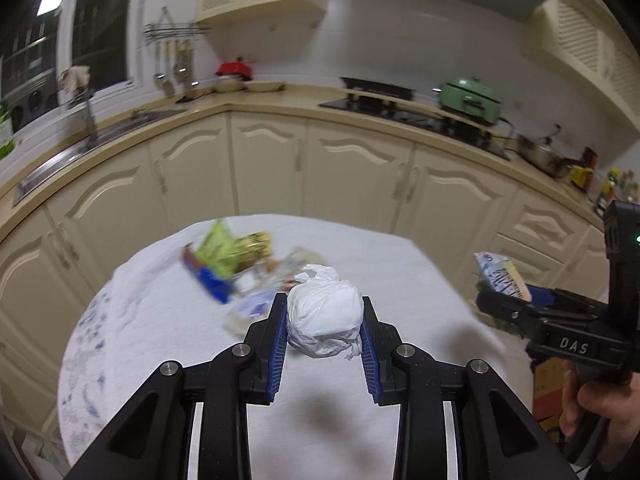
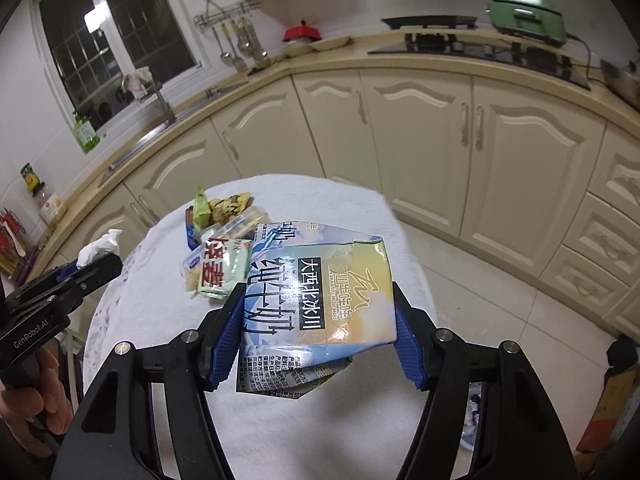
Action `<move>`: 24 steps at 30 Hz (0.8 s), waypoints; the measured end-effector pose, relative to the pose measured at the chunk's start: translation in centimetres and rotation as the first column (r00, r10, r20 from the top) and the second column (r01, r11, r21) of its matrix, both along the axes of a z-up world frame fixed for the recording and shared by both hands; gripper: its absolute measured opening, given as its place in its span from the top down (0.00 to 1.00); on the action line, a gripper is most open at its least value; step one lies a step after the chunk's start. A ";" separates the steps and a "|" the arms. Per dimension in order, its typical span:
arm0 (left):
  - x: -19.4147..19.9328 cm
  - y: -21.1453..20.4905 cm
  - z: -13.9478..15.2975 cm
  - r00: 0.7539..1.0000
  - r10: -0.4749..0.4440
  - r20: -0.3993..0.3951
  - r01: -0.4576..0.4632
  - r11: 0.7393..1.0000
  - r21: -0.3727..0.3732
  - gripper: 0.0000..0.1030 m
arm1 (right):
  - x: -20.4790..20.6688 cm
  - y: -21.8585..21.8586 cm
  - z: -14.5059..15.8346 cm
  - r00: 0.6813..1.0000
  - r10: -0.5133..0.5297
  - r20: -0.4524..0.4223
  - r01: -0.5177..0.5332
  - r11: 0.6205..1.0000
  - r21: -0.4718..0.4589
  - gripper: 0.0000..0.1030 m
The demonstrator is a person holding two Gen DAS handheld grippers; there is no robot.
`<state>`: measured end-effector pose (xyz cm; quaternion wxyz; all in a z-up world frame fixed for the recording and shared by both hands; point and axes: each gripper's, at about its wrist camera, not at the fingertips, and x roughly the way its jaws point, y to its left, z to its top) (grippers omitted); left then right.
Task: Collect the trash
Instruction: 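Grasp the blue-white printed snack bag with the right tool while the left tool grasps a white tissue ball, then carry the snack bag and tissue ball to the bin and open both tools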
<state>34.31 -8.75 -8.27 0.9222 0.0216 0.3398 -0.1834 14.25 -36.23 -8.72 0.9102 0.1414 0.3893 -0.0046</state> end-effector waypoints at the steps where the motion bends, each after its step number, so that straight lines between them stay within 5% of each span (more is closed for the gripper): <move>1: 0.0 -1.5 0.1 1.000 -0.030 0.001 0.030 1.000 -0.002 0.72 | -0.8 -0.9 0.3 1.000 -0.016 0.008 0.016 1.000 0.001 0.35; 6: 0.9 -9.8 -0.4 0.982 -0.190 -0.007 0.190 0.982 -0.003 0.72 | -5.4 -6.6 1.0 0.991 -0.134 0.022 0.134 0.991 -0.004 0.35; 11: 2.2 -19.1 -2.7 0.936 -0.344 -0.079 0.345 0.939 0.002 0.72 | -10.5 -13.4 -0.1 0.954 -0.299 -0.006 0.299 0.954 -0.008 0.35; 17: 3.7 -29.8 -7.4 0.851 -0.481 -0.212 0.499 0.866 0.039 0.72 | -15.4 -21.4 -4.7 0.874 -0.473 -0.114 0.477 0.879 0.013 0.35; 24: 6.2 -39.0 -14.2 0.758 -0.517 -0.398 0.588 0.805 0.074 0.70 | -17.1 -27.1 -11.9 0.811 -0.524 -0.259 0.563 0.820 0.105 0.35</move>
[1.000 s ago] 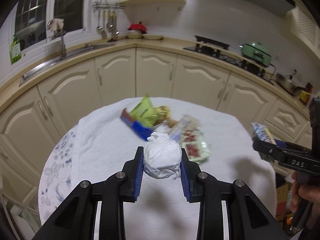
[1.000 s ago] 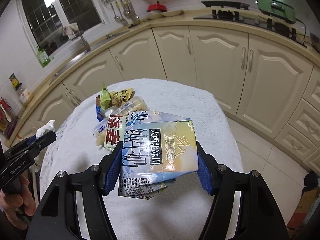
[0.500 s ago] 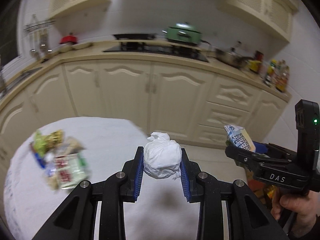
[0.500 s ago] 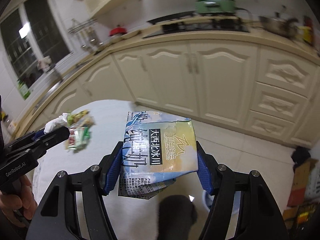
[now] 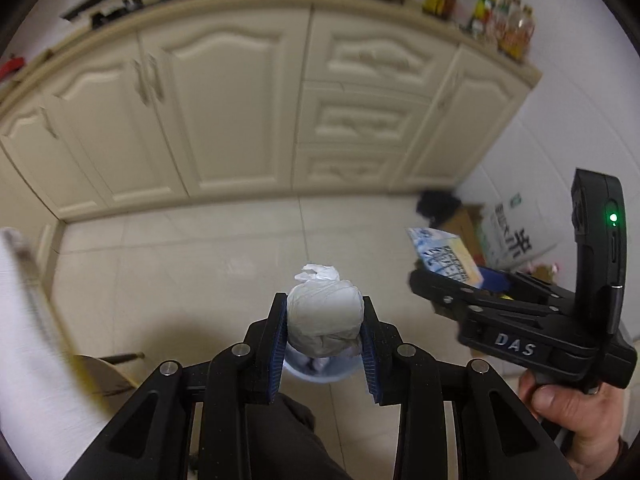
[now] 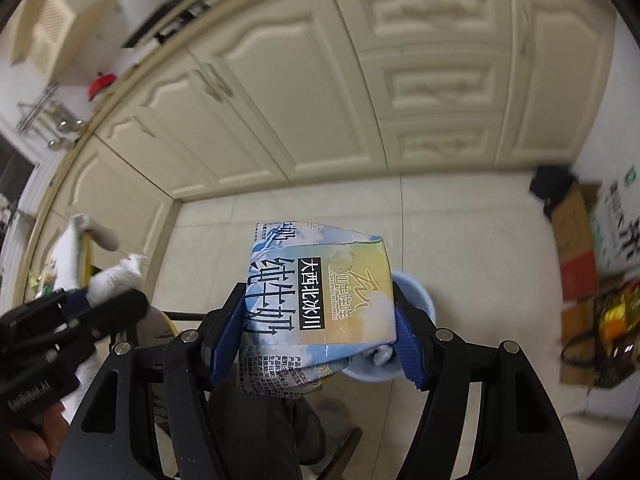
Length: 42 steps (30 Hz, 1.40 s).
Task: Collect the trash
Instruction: 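Carry the snack bag and tissue ball to the bin and open both tools, then return both tools to the table above the remaining trash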
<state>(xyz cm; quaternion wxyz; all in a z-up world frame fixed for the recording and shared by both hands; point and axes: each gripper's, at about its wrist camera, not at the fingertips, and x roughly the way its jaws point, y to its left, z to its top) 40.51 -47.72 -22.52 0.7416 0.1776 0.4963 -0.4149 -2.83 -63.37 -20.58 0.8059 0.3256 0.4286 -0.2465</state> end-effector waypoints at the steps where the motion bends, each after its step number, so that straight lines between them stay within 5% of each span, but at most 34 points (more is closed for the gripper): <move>1: 0.4 -0.9 -0.9 1.000 -0.010 -0.024 0.010 1.000 0.017 0.70 | 0.1 -0.5 -1.0 1.000 -0.007 -0.009 0.007 1.000 0.020 0.35; 4: 2.6 -3.4 -2.9 0.997 -0.015 -0.077 0.020 0.998 0.059 0.57 | -0.1 -2.3 -3.6 0.999 -0.038 -0.015 0.039 0.996 0.084 0.34; 6: 4.0 -4.4 -3.8 0.997 0.005 -0.080 0.003 0.996 0.090 0.24 | -0.4 -3.2 -4.8 0.997 -0.066 -0.031 0.069 0.992 0.110 0.23; 10: 4.9 -4.0 -3.2 0.999 0.035 -0.036 -0.031 0.996 0.086 0.11 | -1.5 -4.0 -5.9 0.992 -0.117 -0.038 0.122 0.982 0.147 0.00; 12: 4.9 -3.4 -2.5 0.998 0.061 0.004 -0.061 0.995 0.080 0.05 | -2.0 -3.8 -6.0 0.991 -0.126 -0.041 0.130 0.981 0.144 0.00; 20: -1.7 2.2 2.2 0.988 0.115 0.103 -0.120 0.992 0.041 0.03 | -1.3 -1.8 -4.2 0.994 -0.103 -0.032 0.106 0.987 0.122 0.00; 30: -6.4 16.7 11.8 0.961 0.195 0.195 -0.179 0.979 -0.095 0.01 | 2.4 3.9 3.9 0.997 0.006 0.078 -0.007 1.000 0.005 0.00; 42: -12.0 34.1 18.4 0.854 0.422 0.306 -0.351 0.899 -0.262 0.01 | 9.4 16.0 13.5 0.948 0.267 0.172 -0.231 0.951 -0.204 0.00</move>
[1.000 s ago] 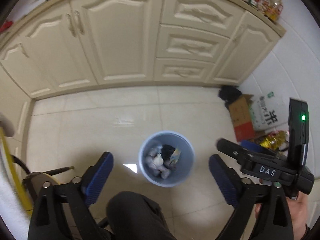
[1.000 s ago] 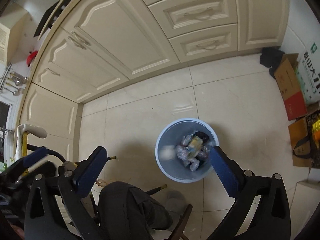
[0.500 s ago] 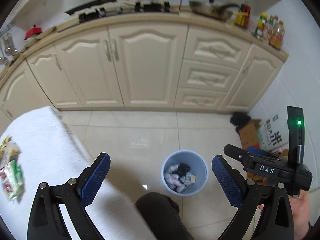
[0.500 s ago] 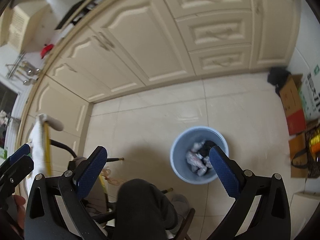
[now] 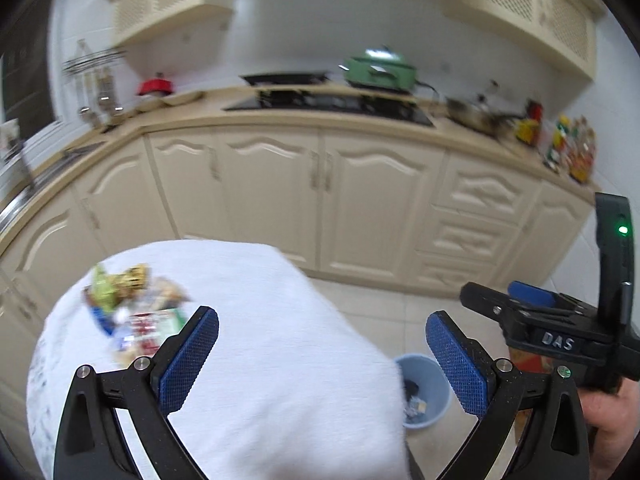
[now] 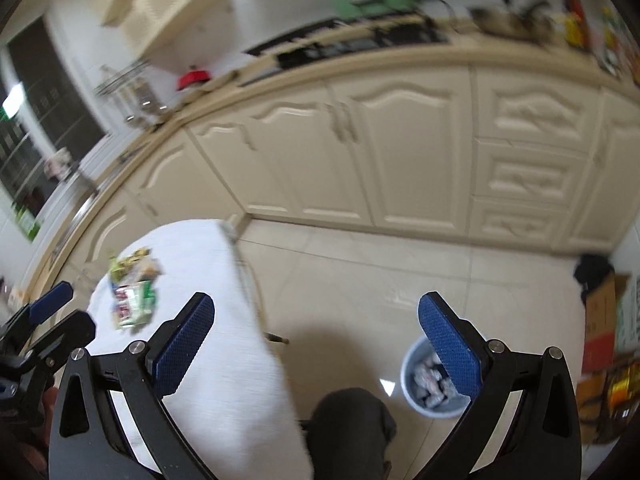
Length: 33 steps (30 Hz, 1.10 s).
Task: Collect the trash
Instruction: 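Return both tools to the table above the remaining trash, then grasp the red-printed green snack bag with the right tool while the left tool grasps a long clear-wrapped bread bag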
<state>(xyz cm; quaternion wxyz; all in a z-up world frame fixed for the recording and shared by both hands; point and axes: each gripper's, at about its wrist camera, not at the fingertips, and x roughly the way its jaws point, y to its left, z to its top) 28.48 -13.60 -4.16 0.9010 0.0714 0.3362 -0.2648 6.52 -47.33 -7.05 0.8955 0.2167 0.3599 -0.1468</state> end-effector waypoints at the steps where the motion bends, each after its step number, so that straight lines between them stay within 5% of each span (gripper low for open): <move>1: -0.3 1.3 0.3 1.000 0.023 0.009 -0.023 1.000 -0.009 0.01 | 0.5 1.0 0.5 1.000 0.020 0.006 -0.020 1.000 -0.014 0.00; 10: -3.5 11.0 1.2 0.972 0.230 0.050 -0.226 0.971 -0.074 0.01 | 5.9 11.4 3.2 0.969 0.246 0.024 -0.241 0.962 -0.125 0.00; 20: -5.2 19.4 -0.9 0.891 0.454 0.008 -0.452 0.889 -0.078 0.01 | 10.6 20.1 2.1 0.903 0.430 -0.018 -0.426 0.888 -0.175 0.00; 26: -3.4 21.5 -2.8 0.855 0.517 -0.045 -0.519 0.854 -0.036 0.01 | 13.2 22.8 -0.6 0.875 0.477 -0.089 -0.485 0.855 -0.184 0.00; 33: 2.5 19.2 -4.3 0.858 0.508 -0.074 -0.509 0.861 0.014 0.01 | 16.7 23.4 -4.7 0.860 0.479 -0.176 -0.504 0.850 -0.151 0.00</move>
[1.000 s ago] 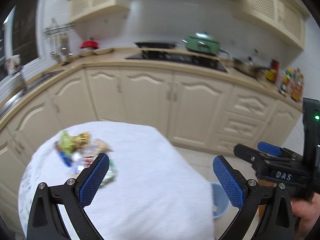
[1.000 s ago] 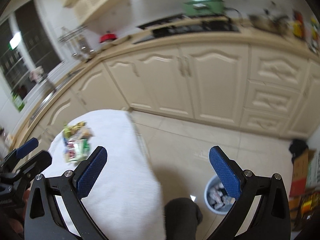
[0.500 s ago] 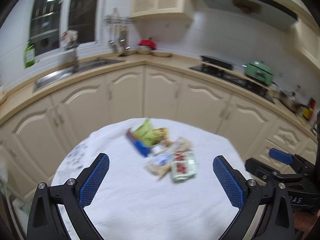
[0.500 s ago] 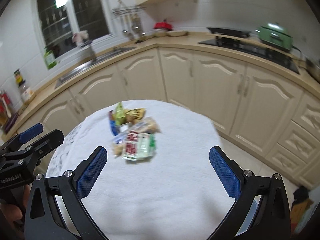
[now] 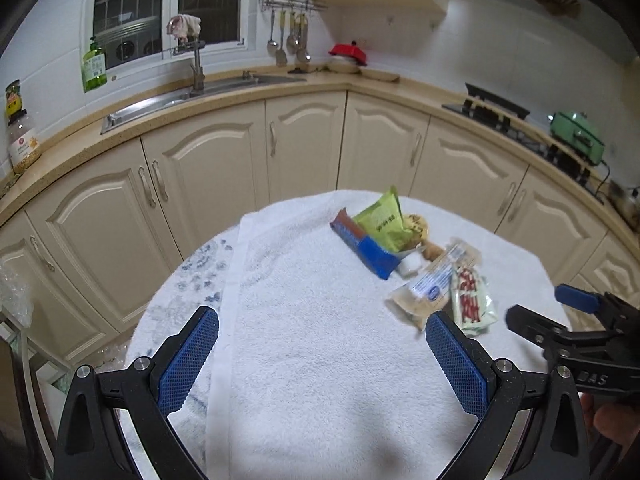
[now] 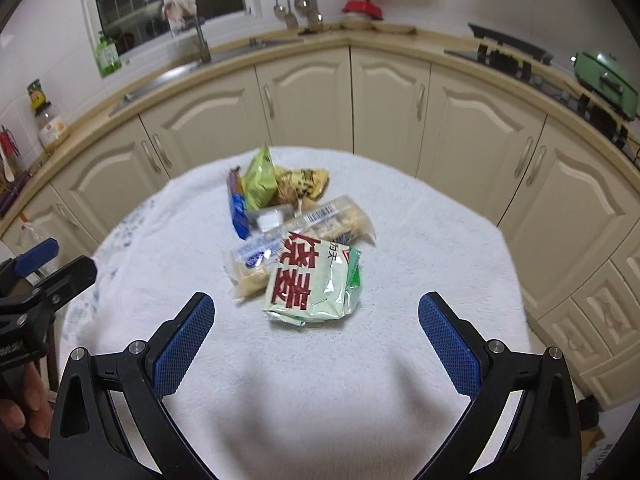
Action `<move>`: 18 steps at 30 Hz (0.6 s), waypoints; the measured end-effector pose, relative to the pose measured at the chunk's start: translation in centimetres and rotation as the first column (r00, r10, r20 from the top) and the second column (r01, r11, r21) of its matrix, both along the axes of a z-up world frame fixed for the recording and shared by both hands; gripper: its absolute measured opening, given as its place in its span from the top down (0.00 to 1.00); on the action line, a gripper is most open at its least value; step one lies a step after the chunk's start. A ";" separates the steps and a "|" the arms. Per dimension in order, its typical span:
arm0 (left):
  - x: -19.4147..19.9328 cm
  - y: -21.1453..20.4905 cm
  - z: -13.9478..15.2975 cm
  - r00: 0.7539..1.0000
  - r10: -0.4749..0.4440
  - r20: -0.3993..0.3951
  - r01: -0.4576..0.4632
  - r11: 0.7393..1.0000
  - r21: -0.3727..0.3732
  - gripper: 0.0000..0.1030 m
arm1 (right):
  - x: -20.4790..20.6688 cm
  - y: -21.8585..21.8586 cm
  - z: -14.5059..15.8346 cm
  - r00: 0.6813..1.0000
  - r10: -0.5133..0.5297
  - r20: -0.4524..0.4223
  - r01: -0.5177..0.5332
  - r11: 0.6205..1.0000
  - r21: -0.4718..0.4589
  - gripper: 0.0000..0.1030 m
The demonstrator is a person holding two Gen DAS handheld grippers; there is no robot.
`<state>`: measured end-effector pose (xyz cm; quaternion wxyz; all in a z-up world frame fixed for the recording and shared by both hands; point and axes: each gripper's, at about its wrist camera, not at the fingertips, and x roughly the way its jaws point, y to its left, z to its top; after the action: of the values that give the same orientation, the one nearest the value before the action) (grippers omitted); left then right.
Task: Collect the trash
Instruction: 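Grasp the red-printed green snack bag with the right tool while the left tool grasps a long clear-wrapped bread bag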
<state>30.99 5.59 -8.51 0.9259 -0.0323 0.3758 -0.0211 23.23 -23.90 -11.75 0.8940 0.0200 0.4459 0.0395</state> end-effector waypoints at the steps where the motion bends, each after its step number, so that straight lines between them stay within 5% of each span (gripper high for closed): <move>1: 0.9 -0.3 -0.1 1.000 -0.003 -0.006 0.003 1.000 0.003 0.01 | 0.6 -0.1 -0.6 1.000 -0.001 -0.014 0.001 1.000 -0.002 0.00; 10: 8.5 -2.2 -4.3 0.996 -0.060 -0.068 0.064 0.997 0.053 0.01 | 4.8 -0.7 -5.9 0.990 -0.030 -0.135 0.028 1.000 -0.014 0.01; 15: 11.5 -4.4 -5.4 0.991 -0.105 -0.088 0.112 0.990 0.083 0.01 | 5.2 -0.7 -6.5 0.989 0.038 -0.142 -0.035 0.999 0.025 0.29; 18: 13.2 -5.7 -6.1 0.987 -0.132 -0.095 0.142 0.985 0.102 0.01 | 4.7 -1.6 -6.5 0.990 0.025 -0.136 -0.020 0.999 0.042 0.31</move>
<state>44.23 -0.14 -14.57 0.9052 0.0431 0.4181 -0.0629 27.92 -25.52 -18.26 0.8602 0.0356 0.5054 0.0572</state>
